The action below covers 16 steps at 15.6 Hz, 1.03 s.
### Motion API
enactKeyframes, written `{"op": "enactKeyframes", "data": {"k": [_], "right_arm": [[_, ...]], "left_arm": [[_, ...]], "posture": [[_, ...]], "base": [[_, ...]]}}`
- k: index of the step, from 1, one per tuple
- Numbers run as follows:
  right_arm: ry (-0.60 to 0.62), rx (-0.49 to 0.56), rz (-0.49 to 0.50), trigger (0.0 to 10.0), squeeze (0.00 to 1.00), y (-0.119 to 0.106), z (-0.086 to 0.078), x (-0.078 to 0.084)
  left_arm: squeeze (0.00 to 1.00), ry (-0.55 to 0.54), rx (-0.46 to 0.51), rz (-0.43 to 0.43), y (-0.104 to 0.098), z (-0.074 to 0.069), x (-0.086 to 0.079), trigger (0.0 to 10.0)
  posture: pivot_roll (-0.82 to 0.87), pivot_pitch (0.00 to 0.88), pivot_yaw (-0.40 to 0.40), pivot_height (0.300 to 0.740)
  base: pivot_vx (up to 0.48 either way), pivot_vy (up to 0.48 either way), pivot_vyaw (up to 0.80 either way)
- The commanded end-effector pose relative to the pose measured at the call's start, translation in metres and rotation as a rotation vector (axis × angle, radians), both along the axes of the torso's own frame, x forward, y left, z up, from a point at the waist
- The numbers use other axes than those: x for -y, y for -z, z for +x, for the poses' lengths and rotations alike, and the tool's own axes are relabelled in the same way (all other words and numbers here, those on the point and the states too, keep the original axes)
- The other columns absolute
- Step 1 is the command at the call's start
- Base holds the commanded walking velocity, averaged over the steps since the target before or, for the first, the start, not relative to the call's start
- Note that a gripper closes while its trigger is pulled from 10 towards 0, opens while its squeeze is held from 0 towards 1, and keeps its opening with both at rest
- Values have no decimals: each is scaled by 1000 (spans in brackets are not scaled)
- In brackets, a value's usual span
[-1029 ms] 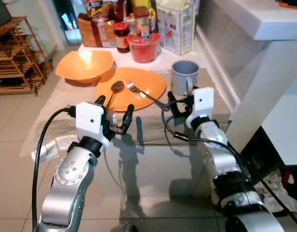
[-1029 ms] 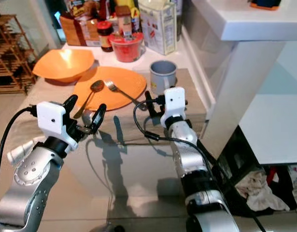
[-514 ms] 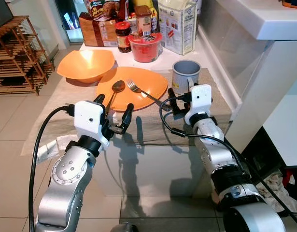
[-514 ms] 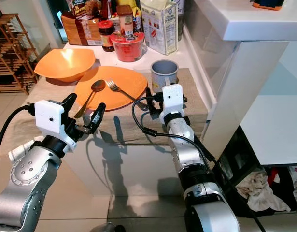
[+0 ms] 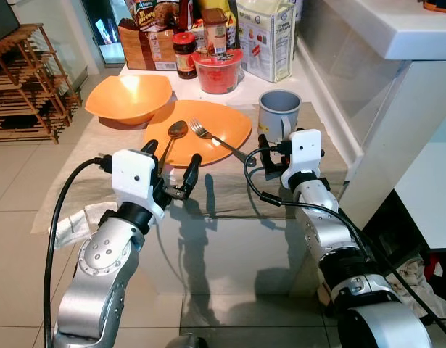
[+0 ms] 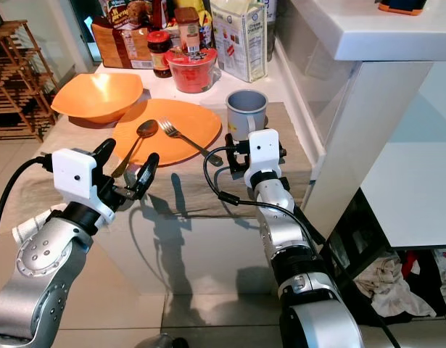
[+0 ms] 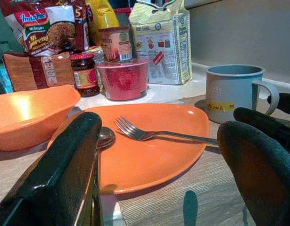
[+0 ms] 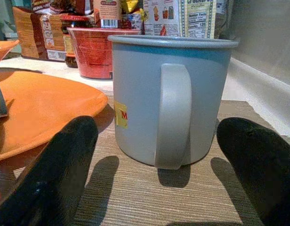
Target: Setting the table
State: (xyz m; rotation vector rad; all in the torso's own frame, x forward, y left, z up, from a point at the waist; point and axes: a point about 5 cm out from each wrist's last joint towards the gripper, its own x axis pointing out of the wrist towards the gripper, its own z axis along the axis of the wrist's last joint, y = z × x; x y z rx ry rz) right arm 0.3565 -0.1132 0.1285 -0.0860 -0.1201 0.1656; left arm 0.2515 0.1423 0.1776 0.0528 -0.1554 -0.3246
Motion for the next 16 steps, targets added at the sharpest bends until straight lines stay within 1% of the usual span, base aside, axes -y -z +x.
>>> {"op": "enactKeyframes", "data": {"k": [1, 3, 5, 7, 10, 16], "right_arm": [[-6, 30, 9, 0, 0, -9, 4, -3], [-6, 28, 11, 0, 0, -9, 5, -4], [-11, 28, 7, 0, 0, -9, 5, -5], [-12, 29, 6, 0, 0, -9, 5, -5], [-13, 38, 6, 0, 0, -10, 4, -2], [-19, 31, 2, 0, 0, -6, 1, -1]], "left_arm": [[0, -8, 2, 7, -2, 2, -3, 10000], [0, -9, 2, 9, -2, 2, -3, 10000], [0, -28, -23, -57, -2, 6, -3, 10000], [0, -20, -13, -47, -4, 7, -1, 10000], [0, -12, -27, -48, 0, 8, 2, 10000], [0, -3, -26, -42, 1, 9, 4, 10000]], "posture": [[41, 0, 71, 740], [41, 0, 72, 740], [29, 0, 72, 740], [25, 0, 72, 740], [5, 0, 71, 740], [0, 0, 71, 740]], "base": [[0, 0, 0], [0, 0, 0], [0, 0, 0], [0, 0, 0], [0, 0, 0], [0, 0, 0]]}}
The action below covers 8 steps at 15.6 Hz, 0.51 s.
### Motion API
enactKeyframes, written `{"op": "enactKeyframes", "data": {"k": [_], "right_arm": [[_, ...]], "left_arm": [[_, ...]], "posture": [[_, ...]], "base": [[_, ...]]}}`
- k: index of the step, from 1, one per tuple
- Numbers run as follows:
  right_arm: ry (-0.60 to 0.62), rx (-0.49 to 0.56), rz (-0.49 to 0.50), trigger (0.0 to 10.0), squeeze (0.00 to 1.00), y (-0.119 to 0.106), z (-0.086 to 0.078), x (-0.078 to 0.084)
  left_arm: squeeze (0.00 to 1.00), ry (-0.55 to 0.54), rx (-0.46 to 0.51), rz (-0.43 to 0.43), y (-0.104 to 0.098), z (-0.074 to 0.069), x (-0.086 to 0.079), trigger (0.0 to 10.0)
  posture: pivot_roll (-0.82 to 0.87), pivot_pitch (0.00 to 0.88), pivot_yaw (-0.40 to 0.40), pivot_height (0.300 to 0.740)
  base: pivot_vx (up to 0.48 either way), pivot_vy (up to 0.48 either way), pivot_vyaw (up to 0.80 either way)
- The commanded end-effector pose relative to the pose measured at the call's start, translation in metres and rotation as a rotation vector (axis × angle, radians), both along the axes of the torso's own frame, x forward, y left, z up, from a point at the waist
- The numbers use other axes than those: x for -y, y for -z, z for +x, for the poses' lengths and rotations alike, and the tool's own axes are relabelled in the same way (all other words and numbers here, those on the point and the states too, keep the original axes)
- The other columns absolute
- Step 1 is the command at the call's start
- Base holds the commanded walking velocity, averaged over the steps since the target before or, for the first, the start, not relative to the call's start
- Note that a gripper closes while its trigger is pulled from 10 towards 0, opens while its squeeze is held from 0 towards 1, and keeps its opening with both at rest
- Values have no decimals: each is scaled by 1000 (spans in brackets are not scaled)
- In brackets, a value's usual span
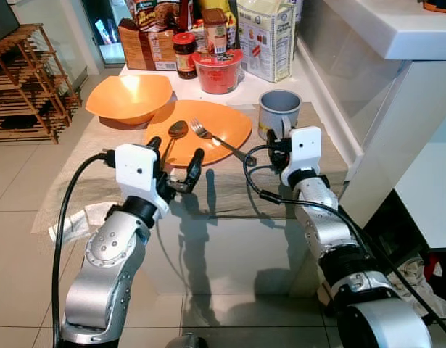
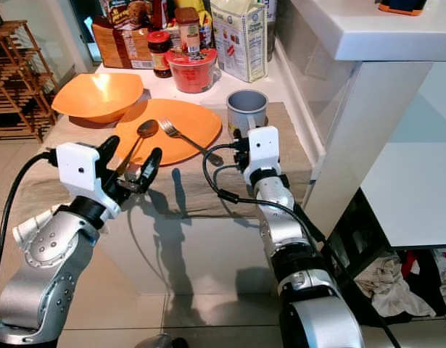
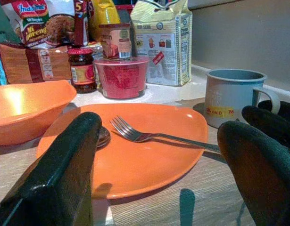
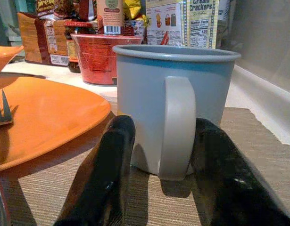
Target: Setting the table
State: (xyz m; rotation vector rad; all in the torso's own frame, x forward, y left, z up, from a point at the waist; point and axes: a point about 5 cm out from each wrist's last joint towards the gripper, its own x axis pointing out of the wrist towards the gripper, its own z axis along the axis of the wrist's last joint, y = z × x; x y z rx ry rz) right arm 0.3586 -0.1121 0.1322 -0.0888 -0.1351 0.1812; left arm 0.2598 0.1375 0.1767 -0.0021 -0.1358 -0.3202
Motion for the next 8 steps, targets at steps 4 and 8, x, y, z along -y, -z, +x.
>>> {"op": "enactKeyframes", "data": {"k": [4, 8], "right_arm": [[-4, 15, 8, 0, 0, 0, -3, -1], [3, 20, -2, 0, 0, 0, -4, 4]], "left_arm": [[0, 0, 1, 17, 1, 0, -1, 10000], [0, 7, -2, 15, 2, 2, 1, 10000]], "posture": [[-4, 0, 72, 740], [-14, 0, 74, 740]], "base": [[0, 0, 0], [0, 0, 0]]}}
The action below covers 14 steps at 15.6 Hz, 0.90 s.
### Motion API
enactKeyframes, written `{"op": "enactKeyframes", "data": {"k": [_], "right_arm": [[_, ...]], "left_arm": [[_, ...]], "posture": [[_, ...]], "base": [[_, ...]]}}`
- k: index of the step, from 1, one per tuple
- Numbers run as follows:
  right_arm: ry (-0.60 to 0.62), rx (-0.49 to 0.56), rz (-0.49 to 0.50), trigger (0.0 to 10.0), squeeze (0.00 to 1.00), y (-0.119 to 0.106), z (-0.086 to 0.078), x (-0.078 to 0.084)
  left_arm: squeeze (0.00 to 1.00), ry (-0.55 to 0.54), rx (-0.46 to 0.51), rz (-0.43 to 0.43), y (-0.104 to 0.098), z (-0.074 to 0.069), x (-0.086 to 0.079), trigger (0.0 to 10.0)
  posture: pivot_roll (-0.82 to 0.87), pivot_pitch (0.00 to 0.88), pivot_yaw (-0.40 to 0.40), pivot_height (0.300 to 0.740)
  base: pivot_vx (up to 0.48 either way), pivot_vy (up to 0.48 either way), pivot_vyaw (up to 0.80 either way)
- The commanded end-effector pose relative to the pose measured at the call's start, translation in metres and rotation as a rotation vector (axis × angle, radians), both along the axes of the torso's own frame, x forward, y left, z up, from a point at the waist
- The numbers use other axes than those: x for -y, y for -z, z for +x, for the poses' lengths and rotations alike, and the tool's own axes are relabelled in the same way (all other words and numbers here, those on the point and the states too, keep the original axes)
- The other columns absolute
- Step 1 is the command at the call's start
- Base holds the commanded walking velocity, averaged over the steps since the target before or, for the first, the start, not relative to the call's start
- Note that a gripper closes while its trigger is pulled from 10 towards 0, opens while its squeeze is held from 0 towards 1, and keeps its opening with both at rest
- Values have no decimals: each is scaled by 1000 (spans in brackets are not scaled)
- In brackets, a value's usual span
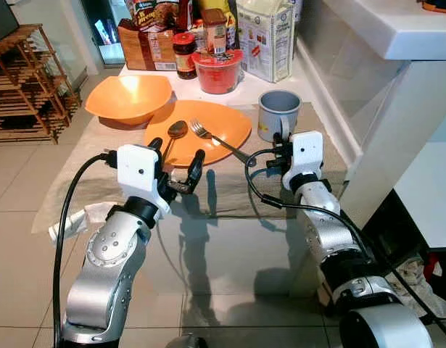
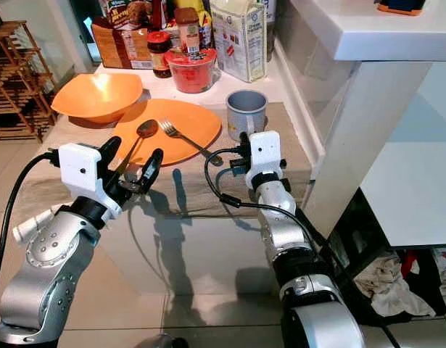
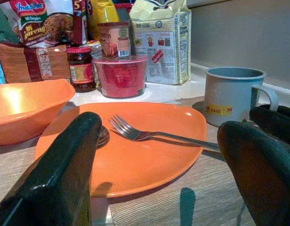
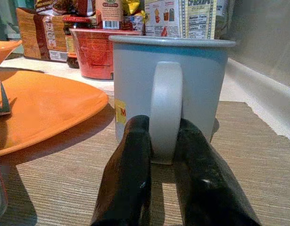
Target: Setting the table
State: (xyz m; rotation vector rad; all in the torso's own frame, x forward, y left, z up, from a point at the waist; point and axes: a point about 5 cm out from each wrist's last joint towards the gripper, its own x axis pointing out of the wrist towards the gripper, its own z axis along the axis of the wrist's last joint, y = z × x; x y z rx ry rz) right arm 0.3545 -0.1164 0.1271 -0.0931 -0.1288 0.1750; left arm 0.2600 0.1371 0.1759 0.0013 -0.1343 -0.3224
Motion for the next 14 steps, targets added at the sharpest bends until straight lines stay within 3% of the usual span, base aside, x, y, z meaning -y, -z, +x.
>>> {"op": "enactKeyframes", "data": {"k": [1, 9, 14], "right_arm": [[-1, 26, 2, 0, 0, -6, 0, 0], [1, 51, 4, 0, 0, -10, -1, 0], [-14, 195, -37, 0, 0, -40, 0, -1]], "left_arm": [[0, 5, -1, 10, 1, 2, 0, 10000], [0, 3, 1, 17, 0, 2, 0, 10000], [0, -10, -3, 10, 2, 2, 0, 10000]], "posture": [[-14, 0, 74, 740], [-9, 0, 77, 740], [-9, 0, 78, 740]], "base": [[0, 0, 0], [0, 0, 0], [0, 0, 0]]}}
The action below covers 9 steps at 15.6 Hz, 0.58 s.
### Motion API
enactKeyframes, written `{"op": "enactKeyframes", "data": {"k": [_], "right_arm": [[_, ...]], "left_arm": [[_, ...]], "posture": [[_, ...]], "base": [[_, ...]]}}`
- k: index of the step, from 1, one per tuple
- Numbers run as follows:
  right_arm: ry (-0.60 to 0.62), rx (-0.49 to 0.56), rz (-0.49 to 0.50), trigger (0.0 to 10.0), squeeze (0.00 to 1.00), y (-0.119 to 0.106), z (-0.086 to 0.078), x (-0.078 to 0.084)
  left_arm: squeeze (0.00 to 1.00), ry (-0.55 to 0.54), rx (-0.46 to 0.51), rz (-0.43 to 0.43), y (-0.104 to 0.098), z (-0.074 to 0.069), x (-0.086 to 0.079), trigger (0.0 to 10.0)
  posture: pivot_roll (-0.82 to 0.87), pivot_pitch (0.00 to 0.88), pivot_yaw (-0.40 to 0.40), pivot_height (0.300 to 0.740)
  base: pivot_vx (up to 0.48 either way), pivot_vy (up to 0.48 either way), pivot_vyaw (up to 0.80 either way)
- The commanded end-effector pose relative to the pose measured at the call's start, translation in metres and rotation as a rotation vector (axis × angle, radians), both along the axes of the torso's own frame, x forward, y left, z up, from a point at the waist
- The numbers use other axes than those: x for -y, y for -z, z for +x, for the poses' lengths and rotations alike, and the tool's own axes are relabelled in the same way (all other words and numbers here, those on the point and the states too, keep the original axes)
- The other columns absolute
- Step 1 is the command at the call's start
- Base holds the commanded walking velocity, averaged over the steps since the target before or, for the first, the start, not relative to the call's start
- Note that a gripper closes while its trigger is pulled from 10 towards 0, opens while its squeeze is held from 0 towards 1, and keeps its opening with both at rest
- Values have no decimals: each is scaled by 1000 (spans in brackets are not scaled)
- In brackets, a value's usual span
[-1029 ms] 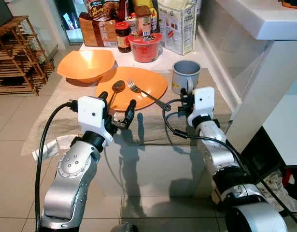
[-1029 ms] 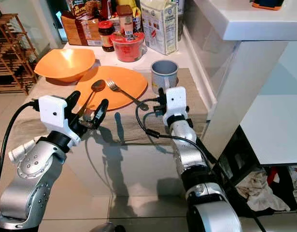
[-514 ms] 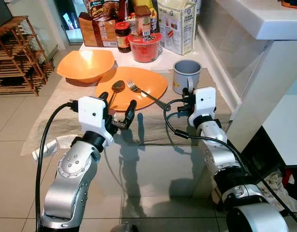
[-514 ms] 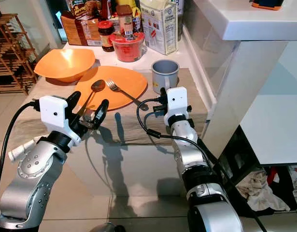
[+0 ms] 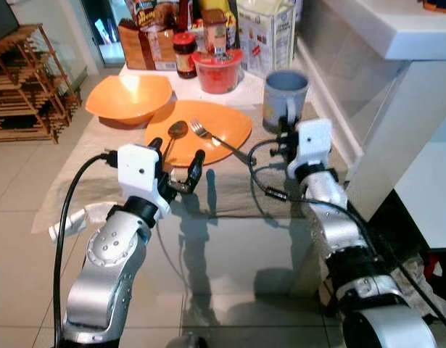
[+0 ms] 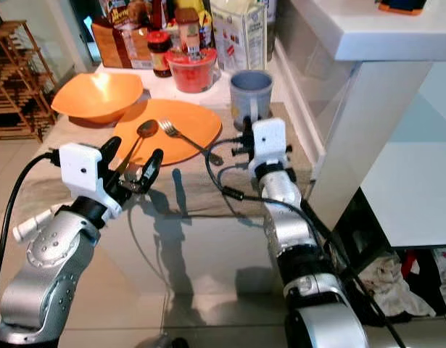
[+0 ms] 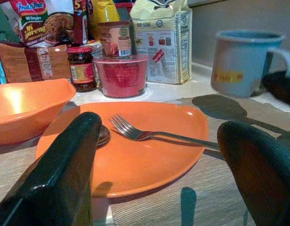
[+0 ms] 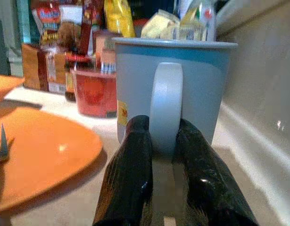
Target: Setting the table
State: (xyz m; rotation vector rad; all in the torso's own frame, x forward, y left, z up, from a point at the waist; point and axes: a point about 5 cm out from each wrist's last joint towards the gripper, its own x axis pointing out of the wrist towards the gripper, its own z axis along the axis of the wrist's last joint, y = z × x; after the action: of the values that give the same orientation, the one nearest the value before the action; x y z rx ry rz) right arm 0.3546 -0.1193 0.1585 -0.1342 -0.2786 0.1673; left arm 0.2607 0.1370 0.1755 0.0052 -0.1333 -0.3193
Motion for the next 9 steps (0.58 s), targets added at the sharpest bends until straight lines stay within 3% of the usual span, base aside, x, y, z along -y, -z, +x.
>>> {"op": "enactKeyframes", "data": {"k": [1, 5, 9], "right_arm": [[-11, 63, -11, 0, 0, -12, -1, -2], [19, 183, -14, 0, 0, -29, -13, 5], [46, 229, -33, 0, 0, -23, -47, 11]], "left_arm": [[0, -10, -5, 9, 2, 2, -1, 10000], [0, -33, -15, 22, 6, 3, -5, 10000], [0, -78, -21, -25, 7, 3, -14, 10000]], "posture": [[-9, 0, 76, 740], [-9, 0, 74, 740], [-17, 0, 64, 740]], "base": [[0, 0, 0], [0, 0, 0], [0, 0, 0]]}}
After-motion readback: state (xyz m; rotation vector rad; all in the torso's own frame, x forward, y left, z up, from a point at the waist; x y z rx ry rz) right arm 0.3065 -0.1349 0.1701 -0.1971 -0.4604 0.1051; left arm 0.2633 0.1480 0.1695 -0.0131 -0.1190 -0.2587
